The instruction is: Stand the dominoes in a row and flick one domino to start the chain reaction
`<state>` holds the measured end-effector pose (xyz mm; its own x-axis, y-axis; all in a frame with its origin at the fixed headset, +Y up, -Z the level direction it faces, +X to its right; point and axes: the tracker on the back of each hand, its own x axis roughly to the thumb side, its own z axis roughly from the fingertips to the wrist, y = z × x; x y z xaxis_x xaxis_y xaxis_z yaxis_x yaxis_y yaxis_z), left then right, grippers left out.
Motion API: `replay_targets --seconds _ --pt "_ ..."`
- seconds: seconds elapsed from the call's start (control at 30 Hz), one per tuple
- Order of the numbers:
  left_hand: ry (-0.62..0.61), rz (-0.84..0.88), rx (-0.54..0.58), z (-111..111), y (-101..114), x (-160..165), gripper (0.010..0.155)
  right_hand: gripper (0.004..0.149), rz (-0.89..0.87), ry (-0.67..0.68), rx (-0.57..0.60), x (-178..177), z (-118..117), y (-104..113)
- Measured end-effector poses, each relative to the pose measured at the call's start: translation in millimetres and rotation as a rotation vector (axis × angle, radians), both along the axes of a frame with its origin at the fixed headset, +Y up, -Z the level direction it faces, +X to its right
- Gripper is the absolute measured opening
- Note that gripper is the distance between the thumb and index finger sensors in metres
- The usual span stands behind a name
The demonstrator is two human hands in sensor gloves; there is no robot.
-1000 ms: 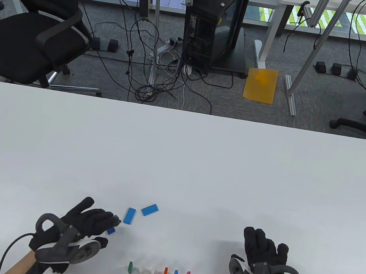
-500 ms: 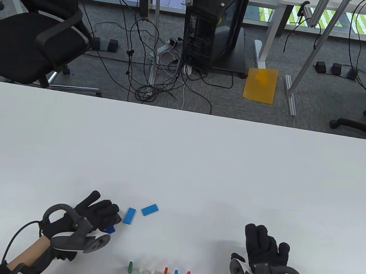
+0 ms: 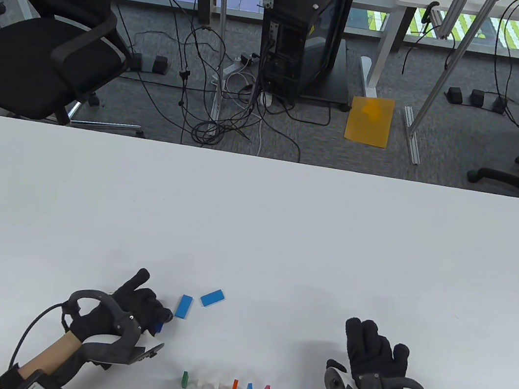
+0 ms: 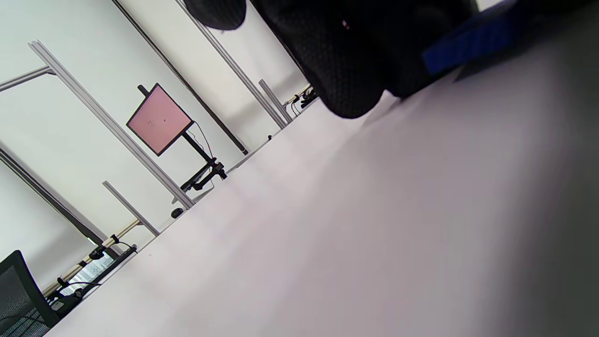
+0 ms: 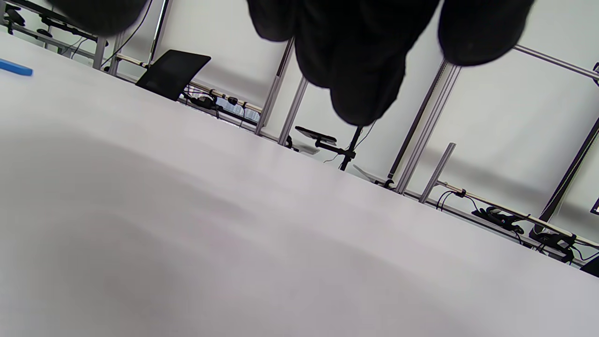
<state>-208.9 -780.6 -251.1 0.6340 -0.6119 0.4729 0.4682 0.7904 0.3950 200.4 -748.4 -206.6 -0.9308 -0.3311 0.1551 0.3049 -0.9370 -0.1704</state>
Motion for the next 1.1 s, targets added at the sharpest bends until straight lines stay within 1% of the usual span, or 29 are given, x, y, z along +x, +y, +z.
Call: replay_targets --seconds 0.1,0.17,0.23,0.27,0.3,0.33,0.4,0.47,0.57,0.6,0.67,0.73,0.8,0.83,0.87,0.9,0.97,1.03,1.1 --pt "0.035 0.068 -0.023 -1.1 3.8 -4.4 0.064 0.092 -0.006 0.002 0.003 0.1 0.3 0.2" --pt "0.064 0.174 -0.062 -1.8 10.8 -11.3 0.064 0.092 -0.007 0.003 0.001 -0.1 0.1 -0.2" --pt "0.093 0.328 -0.13 -0.1 22.4 -21.8 0.064 0.092 -0.005 0.006 -0.005 -0.5 -0.1 -1.0" --pt "0.101 0.399 -0.154 1.1 28.2 -26.5 0.061 0.092 -0.003 0.007 -0.009 -0.6 -0.4 -1.6" --pt "0.107 0.519 -0.206 3.6 37.7 -35.0 0.06 0.092 0.0 0.006 -0.017 -0.6 -0.8 -2.8" --pt "0.102 0.585 -0.24 5.2 42.2 -39.3 0.061 0.092 0.002 0.006 -0.018 -0.7 -0.8 -3.1" --pt "0.095 0.823 -0.34 10.5 53.9 -54.2 0.058 0.092 0.003 0.005 -0.022 -0.6 -1.0 -4.1" --pt "0.06 1.073 -0.479 15.5 59.1 -67.6 0.057 0.092 0.003 0.006 -0.025 -0.8 -0.7 -4.1" --pt "0.006 1.368 -0.658 23.0 61.4 -82.0 0.057 0.092 0.01 0.01 -0.036 -1.4 -1.1 -6.5" --pt "-0.018 1.431 -0.704 26.0 62.8 -84.8 0.057 0.092 0.015 0.011 -0.042 -1.6 -1.3 -7.7" --pt "-0.036 1.442 -0.736 31.9 64.6 -87.5 0.057 0.092 0.025 0.01 -0.053 -2.0 -1.7 -9.5" --pt "-0.044 1.378 -0.659 38.1 65.3 -87.8 0.054 0.092 0.032 0.01 -0.058 -2.1 -1.9 -11.0" --pt "-0.047 1.263 -0.532 45.7 66.6 -85.2 0.048 0.092 0.034 0.009 -0.062 -2.4 -1.9 -11.6" --pt "-0.049 1.217 -0.499 48.3 66.9 -83.6 0.046 0.091 0.034 0.009 -0.062 -2.4 -1.9 -11.7" --pt "-0.05 1.145 -0.429 53.2 68.2 -80.7 0.045 0.092 0.034 0.012 -0.063 -3.0 -1.7 -11.2" --pt "-0.053 1.109 -0.39 56.4 68.5 -78.3 0.046 0.092 0.035 0.014 -0.065 -3.3 -1.7 -11.5" --pt "-0.055 0.98 -0.299 66.1 71.5 -68.8 0.047 0.091 0.04 0.018 -0.07 -4.1 -1.5 -11.9" --pt "-0.055 0.879 -0.234 73.3 72.6 -60.6 0.049 0.091 0.044 0.021 -0.073 -4.6 -1.3 -11.8" --pt "-0.054 0.797 -0.195 78.9 71.6 -52.9 0.055 0.091 0.045 0.023 -0.074 -4.8 -1.1 -11.3"
